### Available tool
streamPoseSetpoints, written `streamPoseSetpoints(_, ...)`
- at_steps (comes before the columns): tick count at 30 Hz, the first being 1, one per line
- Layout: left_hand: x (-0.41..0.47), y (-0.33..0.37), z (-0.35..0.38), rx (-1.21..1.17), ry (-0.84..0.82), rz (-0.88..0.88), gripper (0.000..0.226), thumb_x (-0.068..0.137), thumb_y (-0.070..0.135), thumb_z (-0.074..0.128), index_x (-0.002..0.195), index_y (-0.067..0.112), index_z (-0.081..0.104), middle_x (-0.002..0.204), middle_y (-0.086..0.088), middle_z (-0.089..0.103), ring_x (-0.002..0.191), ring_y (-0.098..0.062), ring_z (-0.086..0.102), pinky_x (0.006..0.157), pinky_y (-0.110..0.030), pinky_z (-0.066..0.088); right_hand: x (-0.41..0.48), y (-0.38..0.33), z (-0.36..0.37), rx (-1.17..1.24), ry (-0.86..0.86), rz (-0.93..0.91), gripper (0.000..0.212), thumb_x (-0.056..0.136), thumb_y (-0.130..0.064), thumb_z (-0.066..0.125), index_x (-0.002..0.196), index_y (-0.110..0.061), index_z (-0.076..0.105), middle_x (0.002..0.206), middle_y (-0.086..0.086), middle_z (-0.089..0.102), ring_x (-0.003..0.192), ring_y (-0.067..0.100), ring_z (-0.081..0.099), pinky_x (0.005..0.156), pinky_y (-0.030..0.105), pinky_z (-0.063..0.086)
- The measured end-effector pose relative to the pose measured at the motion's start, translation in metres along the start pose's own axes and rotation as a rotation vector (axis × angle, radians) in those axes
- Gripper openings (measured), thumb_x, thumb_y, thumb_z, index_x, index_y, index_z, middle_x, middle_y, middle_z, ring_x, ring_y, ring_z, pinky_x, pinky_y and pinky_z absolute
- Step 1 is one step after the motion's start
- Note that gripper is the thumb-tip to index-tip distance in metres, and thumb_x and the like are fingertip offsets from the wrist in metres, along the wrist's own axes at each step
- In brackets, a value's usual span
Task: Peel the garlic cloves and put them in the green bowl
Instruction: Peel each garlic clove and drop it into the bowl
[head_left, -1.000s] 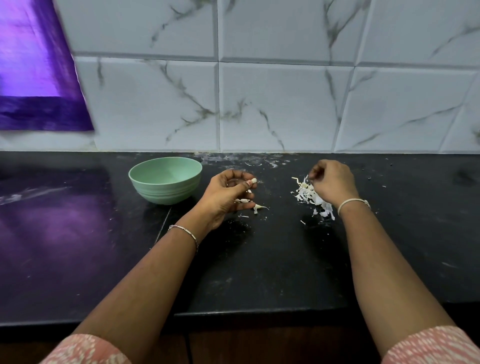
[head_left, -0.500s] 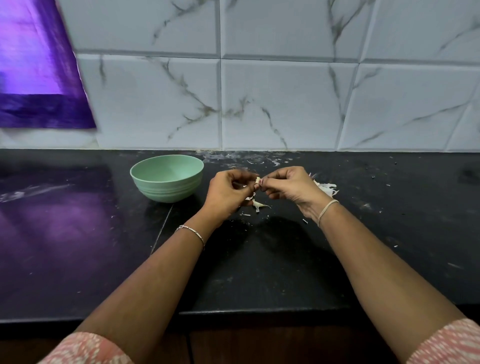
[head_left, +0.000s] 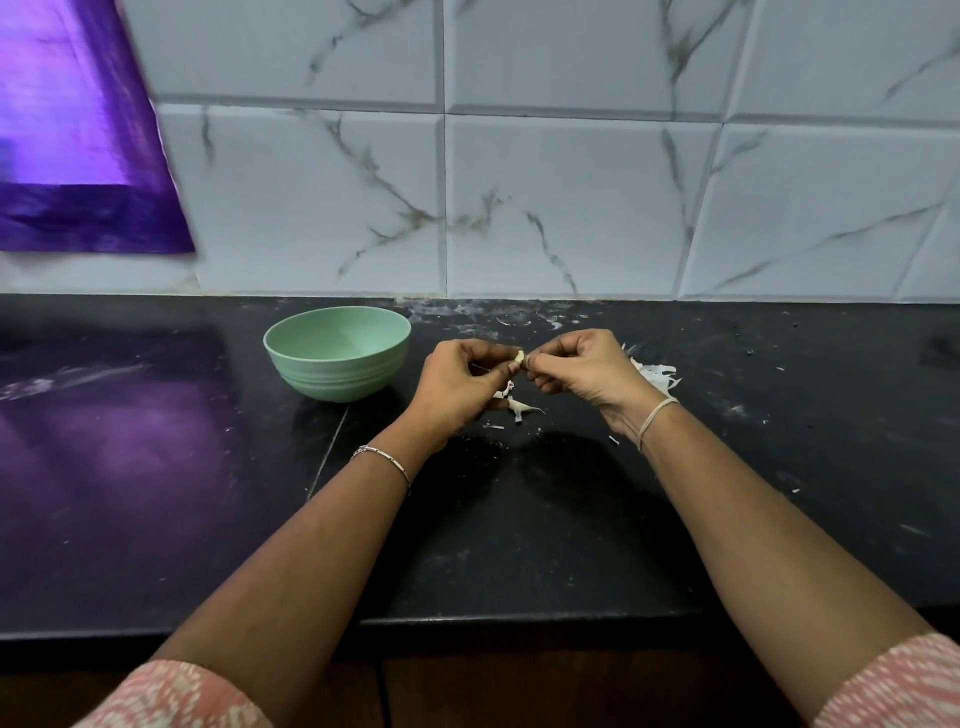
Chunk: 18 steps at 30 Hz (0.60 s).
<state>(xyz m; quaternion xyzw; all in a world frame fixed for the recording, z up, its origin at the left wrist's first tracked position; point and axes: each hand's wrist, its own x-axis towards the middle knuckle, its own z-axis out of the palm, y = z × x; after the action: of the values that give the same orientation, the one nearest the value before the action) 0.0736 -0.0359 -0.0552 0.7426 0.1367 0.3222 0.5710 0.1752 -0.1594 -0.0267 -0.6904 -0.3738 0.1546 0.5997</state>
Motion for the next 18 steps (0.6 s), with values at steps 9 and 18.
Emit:
streamPoseSetpoints(9,-0.0015,0.0003,0.0019,0.067,0.013,0.019,0.016,0.089,0.011,0.069,0.105,0.011,0.075,0.084,-0.007,0.072,0.068,-0.01,0.063,0.063,-0.027,0.058,0.0007,0.0009,-0.0005,0.028,0.011,0.016,0.01,0.08,0.003,0.07,0.072,-0.004,0.071,0.066,0.008,0.068,0.054,0.007,0.06,0.057,0.018,0.054)
streamPoseSetpoints(18,-0.0035,0.0019,0.0021,0.127,0.03,0.034,0.015,0.089,0.013,0.069,0.104,0.012,0.075,0.085,-0.003,0.072,0.066,-0.009,0.064,0.059,-0.024,0.056,-0.001,0.0003,0.0027,0.026,0.024,0.016,0.012,0.08,0.007,0.068,0.07,-0.001,0.068,0.063,0.007,0.066,0.05,0.006,0.059,0.055,0.017,0.053)
